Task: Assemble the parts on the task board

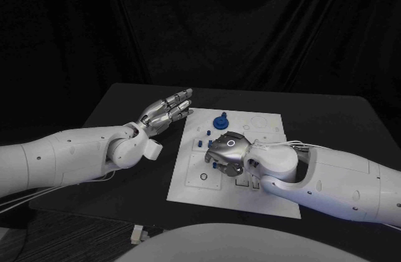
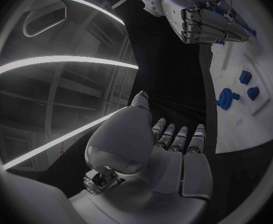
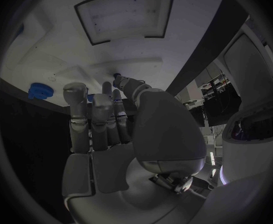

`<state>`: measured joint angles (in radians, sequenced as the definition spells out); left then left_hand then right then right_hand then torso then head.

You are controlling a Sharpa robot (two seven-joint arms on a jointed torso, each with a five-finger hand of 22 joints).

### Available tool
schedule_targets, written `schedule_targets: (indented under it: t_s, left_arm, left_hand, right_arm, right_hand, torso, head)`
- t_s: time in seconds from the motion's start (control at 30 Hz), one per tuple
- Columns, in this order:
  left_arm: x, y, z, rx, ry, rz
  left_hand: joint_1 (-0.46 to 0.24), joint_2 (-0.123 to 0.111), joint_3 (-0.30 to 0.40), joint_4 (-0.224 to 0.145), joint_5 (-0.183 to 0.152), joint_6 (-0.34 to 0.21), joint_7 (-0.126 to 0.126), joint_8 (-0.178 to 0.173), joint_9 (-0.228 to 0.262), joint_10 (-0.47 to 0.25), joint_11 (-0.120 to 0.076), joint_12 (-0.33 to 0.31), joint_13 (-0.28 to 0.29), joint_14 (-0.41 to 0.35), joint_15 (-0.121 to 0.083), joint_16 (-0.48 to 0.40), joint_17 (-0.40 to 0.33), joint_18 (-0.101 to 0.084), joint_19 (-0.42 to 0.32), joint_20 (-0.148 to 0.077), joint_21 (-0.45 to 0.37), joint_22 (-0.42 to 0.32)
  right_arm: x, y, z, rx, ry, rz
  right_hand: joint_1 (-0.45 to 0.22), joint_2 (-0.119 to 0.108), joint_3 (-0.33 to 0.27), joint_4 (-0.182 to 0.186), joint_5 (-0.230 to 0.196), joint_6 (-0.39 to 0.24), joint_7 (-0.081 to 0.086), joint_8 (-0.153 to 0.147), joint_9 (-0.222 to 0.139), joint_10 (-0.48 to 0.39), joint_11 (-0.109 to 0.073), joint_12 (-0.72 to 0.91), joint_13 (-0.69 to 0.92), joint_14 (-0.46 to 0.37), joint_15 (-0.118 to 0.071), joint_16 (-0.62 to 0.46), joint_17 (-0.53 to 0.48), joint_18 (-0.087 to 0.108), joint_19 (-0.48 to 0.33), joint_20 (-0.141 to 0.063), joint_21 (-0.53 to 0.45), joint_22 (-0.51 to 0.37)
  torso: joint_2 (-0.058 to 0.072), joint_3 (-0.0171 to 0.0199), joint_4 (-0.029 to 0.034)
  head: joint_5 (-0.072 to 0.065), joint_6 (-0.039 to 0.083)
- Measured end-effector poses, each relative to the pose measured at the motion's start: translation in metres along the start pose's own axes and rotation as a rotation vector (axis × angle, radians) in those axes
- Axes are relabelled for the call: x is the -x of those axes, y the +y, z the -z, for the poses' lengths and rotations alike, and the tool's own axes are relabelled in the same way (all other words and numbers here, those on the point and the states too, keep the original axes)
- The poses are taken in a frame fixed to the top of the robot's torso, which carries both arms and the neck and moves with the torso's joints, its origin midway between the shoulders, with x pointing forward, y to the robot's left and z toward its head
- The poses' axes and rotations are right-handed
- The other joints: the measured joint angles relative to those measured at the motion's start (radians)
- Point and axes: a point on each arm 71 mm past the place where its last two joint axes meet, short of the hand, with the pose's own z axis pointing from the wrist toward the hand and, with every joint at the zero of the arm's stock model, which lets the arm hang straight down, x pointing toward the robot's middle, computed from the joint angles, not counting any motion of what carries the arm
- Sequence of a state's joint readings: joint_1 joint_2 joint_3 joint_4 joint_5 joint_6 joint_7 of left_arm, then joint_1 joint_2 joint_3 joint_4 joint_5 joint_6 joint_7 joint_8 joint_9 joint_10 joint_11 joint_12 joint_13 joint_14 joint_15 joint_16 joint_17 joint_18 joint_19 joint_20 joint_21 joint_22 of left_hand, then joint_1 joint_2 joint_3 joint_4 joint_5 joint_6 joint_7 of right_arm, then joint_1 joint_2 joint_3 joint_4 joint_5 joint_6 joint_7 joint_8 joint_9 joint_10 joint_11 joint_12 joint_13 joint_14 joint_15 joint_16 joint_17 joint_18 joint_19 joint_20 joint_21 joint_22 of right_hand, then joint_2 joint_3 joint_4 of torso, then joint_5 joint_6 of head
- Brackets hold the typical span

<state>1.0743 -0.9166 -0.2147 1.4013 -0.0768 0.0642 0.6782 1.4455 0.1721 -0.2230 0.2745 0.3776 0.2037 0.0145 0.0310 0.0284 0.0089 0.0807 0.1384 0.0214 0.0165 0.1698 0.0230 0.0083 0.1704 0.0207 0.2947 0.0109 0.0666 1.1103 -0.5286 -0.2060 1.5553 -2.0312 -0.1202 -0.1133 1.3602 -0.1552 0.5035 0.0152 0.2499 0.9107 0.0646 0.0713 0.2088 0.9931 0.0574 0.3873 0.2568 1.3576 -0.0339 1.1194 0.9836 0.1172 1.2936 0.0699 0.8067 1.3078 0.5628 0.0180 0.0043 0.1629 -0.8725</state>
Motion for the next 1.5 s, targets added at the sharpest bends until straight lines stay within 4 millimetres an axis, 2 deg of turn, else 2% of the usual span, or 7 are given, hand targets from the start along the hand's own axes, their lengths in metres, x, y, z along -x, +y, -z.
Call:
schedule_targets:
  t_s: [0.33, 0.67, 0.83, 1.0, 1.13, 1.23, 1.5]
  left_arm:
    - [0.000, 0.000, 0.000, 0.000, 0.000, 0.001]
    - [0.001, 0.000, 0.002, 0.001, -0.003, 0.000]
    - [0.001, 0.000, 0.002, 0.001, -0.002, 0.000]
    - [0.001, 0.000, 0.003, 0.001, -0.004, 0.000]
    - [0.001, -0.001, 0.003, 0.001, -0.005, 0.000]
    - [0.001, -0.001, 0.004, 0.001, -0.007, -0.001]
    - [0.001, -0.001, 0.004, 0.001, -0.010, -0.003]
  left_hand:
    - [0.000, 0.000, 0.000, 0.000, 0.002, 0.000, 0.000, 0.000, 0.000, 0.000, 0.000, 0.000, 0.000, 0.000, 0.000, 0.004, 0.000, 0.000, 0.000, 0.000, 0.000, 0.000]
    - [0.000, 0.000, 0.000, 0.000, 0.004, 0.000, 0.000, 0.000, 0.000, 0.000, 0.000, 0.000, 0.000, 0.000, 0.000, 0.004, 0.000, 0.000, 0.000, 0.000, 0.000, 0.000]
    - [0.000, 0.000, 0.000, 0.000, 0.004, 0.000, 0.000, 0.000, 0.000, 0.000, 0.000, 0.000, 0.000, 0.000, 0.000, 0.004, 0.000, 0.000, 0.000, 0.000, 0.000, 0.000]
    - [0.000, 0.000, -0.003, -0.003, 0.004, 0.002, 0.002, 0.004, 0.001, 0.000, 0.000, 0.004, 0.001, 0.000, 0.000, 0.004, 0.000, 0.000, 0.000, 0.000, 0.000, -0.001]
    - [0.005, -0.005, -0.003, -0.003, 0.004, 0.006, 0.006, 0.004, 0.001, 0.000, 0.000, 0.007, 0.001, -0.010, -0.012, 0.004, 0.000, 0.000, 0.000, 0.000, 0.000, -0.006]
    - [0.005, -0.005, -0.010, 0.004, 0.004, 0.007, 0.007, 0.008, 0.002, 0.004, 0.003, 0.010, 0.001, -0.011, -0.037, -0.001, -0.001, 0.000, -0.003, -0.020, 0.000, -0.015]
    - [0.005, -0.005, -0.010, 0.004, 0.004, 0.007, 0.007, 0.008, 0.002, 0.004, 0.003, 0.012, 0.001, -0.012, -0.042, -0.001, -0.002, 0.000, -0.005, -0.024, 0.000, -0.017]
  right_arm:
    - [-0.001, -0.003, 0.005, -0.005, -0.009, -0.004]
    - [0.020, -0.035, 0.038, -0.060, -0.109, -0.013]
    - [0.040, -0.062, 0.066, -0.121, -0.184, -0.068]
    - [0.045, -0.087, 0.095, -0.204, -0.236, -0.147]
    - [0.041, -0.105, 0.112, -0.272, -0.254, -0.200]
    - [0.036, -0.116, 0.121, -0.317, -0.257, -0.232]
    - [0.015, -0.125, 0.127, -0.377, -0.226, -0.282]
  right_hand:
    - [-0.059, -0.033, -0.064, 0.057, -0.167, -0.033, -0.013, 0.000, -0.011, -0.038, 0.005, -0.007, 0.002, -0.006, 0.006, -0.012, -0.025, 0.001, -0.004, 0.004, -0.040, 0.000]
    - [-0.060, -0.081, -0.517, 0.280, -0.197, -0.130, -0.041, -0.004, -0.049, -0.204, 0.014, -0.012, 0.025, -0.011, 0.010, 0.001, -0.018, 0.016, 0.014, 0.014, -0.058, 0.000]
    - [-0.006, -0.027, -0.481, 0.278, -0.148, -0.112, -0.019, 0.011, -0.052, -0.197, 0.025, -0.003, 0.025, 0.025, 0.014, 0.050, 0.034, 0.016, 0.053, 0.016, 0.009, 0.000]
    - [0.080, 0.029, -0.430, 0.248, 0.083, -0.079, -0.004, 0.024, -0.056, -0.157, 0.025, 0.008, 0.016, 0.080, 0.010, 0.138, 0.137, -0.001, 0.110, 0.012, 0.141, 0.000]
    - [0.062, 0.024, -0.449, 0.267, -0.029, -0.043, 0.016, 0.040, -0.059, -0.118, 0.023, -0.004, -0.006, 0.103, 0.010, 0.237, 0.264, -0.040, 0.168, 0.010, 0.343, 0.000]
    - [0.044, 0.013, -0.455, 0.273, -0.077, -0.025, 0.022, 0.046, -0.060, -0.110, 0.021, -0.016, -0.021, 0.103, 0.010, 0.272, 0.311, -0.040, 0.168, 0.011, 0.408, 0.000]
    - [0.043, 0.015, -0.455, 0.273, -0.060, -0.025, 0.022, 0.045, -0.068, -0.110, 0.021, -0.039, -0.036, 0.103, 0.010, 0.286, 0.325, -0.040, 0.168, 0.011, 0.417, 0.000]
  torso:
    - [0.000, 0.0000, -0.0003]
    - [0.000, 0.0000, 0.0000]
    - [0.000, 0.0000, 0.0002]
    - [-0.001, 0.0001, 0.0006]
    - [-0.001, 0.0002, 0.0005]
    - [-0.001, 0.0002, 0.0006]
    - [-0.002, -0.0001, 0.0005]
  head:
    - [-0.001, 0.000]
    - [-0.006, 0.000]
    - [-0.008, 0.000]
    - [-0.010, 0.000]
    - [-0.009, 0.000]
    - [-0.009, 0.000]
    - [-0.013, 0.000]
